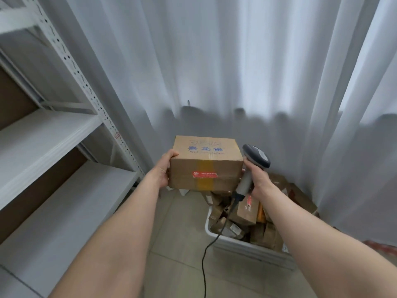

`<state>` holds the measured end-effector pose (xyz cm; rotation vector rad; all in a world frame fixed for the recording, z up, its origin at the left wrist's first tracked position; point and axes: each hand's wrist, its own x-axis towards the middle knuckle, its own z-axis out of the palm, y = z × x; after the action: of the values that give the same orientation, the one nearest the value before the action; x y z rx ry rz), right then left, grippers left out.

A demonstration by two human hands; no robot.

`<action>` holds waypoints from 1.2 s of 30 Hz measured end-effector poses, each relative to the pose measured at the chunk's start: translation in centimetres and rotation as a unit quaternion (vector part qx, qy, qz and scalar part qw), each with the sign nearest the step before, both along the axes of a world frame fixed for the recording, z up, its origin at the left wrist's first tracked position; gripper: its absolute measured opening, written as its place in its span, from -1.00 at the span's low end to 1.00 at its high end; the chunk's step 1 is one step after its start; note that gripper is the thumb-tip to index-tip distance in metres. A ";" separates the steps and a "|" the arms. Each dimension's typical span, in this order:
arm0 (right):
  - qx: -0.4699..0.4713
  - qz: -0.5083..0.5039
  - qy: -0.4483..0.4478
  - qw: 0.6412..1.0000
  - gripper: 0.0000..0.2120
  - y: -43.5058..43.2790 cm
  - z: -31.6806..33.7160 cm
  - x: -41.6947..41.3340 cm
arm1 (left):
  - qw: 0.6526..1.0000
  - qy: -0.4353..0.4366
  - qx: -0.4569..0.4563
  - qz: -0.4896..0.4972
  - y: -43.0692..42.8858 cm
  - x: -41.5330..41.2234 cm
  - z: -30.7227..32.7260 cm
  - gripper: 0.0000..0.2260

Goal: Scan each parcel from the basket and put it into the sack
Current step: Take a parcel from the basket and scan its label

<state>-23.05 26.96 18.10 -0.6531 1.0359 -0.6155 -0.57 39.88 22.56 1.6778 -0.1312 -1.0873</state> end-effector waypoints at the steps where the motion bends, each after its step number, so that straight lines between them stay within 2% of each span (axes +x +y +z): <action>1: -0.001 -0.001 -0.005 1.000 -0.81 0.5 0.3 0.6 | 1.000 0.015 -0.001 0.004 0.7 0.7 0.2 -0.59; 4: -0.013 -0.002 -0.005 1.000 -0.82 1.8 0.6 2.6 | 0.998 0.052 0.028 0.005 2.8 2.7 1.0 -0.43; 7: -0.020 -0.009 0.014 1.000 -0.50 3.1 0.9 5.0 | 0.996 0.059 0.058 -0.026 4.5 4.2 1.5 -0.31; 12: -0.010 -0.033 0.014 0.999 -0.38 5.3 1.2 7.8 | 0.993 0.084 0.083 0.002 6.5 6.3 2.4 -0.37; 14: 0.003 -0.044 0.016 0.999 -0.33 5.9 1.4 8.6 | 0.995 0.073 0.065 0.013 6.9 6.4 3.0 -0.40; 16: 0.007 -0.056 0.026 0.998 -0.32 6.2 1.5 9.2 | 0.999 0.001 0.032 0.039 6.8 6.5 3.2 -0.43; 18: 0.002 -0.083 0.042 0.996 -0.34 6.3 1.4 9.8 | 0.987 -0.159 0.016 0.029 6.3 6.6 3.1 -0.34; 20: 0.005 -0.085 0.045 0.995 -0.42 6.5 1.7 10.3 | 0.942 -0.328 0.052 -0.044 6.0 6.3 3.3 -0.22; 21: 0.009 -0.065 0.038 0.997 -0.47 6.8 1.9 10.6 | 0.920 -0.378 0.068 -0.077 5.8 5.9 3.4 -0.18; 24: 0.017 0.020 -0.001 1.000 -0.52 7.9 3.0 11.6 | 0.878 -0.443 0.084 -0.162 5.0 4.0 3.5 -0.10; 26: 0.006 0.038 -0.002 0.999 -0.49 8.5 3.6 11.9 | 0.846 -0.487 0.108 -0.189 4.2 2.9 3.5 -0.09; 27: 0.002 0.034 -0.003 0.999 -0.48 8.6 3.7 12.0 | 0.841 -0.494 0.115 -0.190 3.9 2.6 3.6 -0.07; 30: 0.005 0.029 -0.002 1.000 -0.50 8.3 3.9 11.6 | 0.848 -0.481 0.122 -0.186 3.4 2.8 3.9 -0.04; 32: 0.001 0.007 0.000 1.000 -0.57 7.7 3.8 11.1 | 0.879 -0.439 0.099 -0.157 3.7 3.1 4.5 -0.06; 33: -0.006 -0.007 0.006 1.000 -0.55 7.3 3.6 10.7 | 0.899 -0.410 0.079 -0.131 4.1 3.5 4.8 -0.13; 36: -0.013 -0.049 0.044 0.998 -0.35 6.1 3.3 9.1 | 0.950 -0.308 0.014 -0.037 5.5 4.7 5.7 -0.51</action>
<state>-13.92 33.07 21.37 -0.6599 1.1496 -0.6917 4.13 45.42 28.28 2.0038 -0.5840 -0.5833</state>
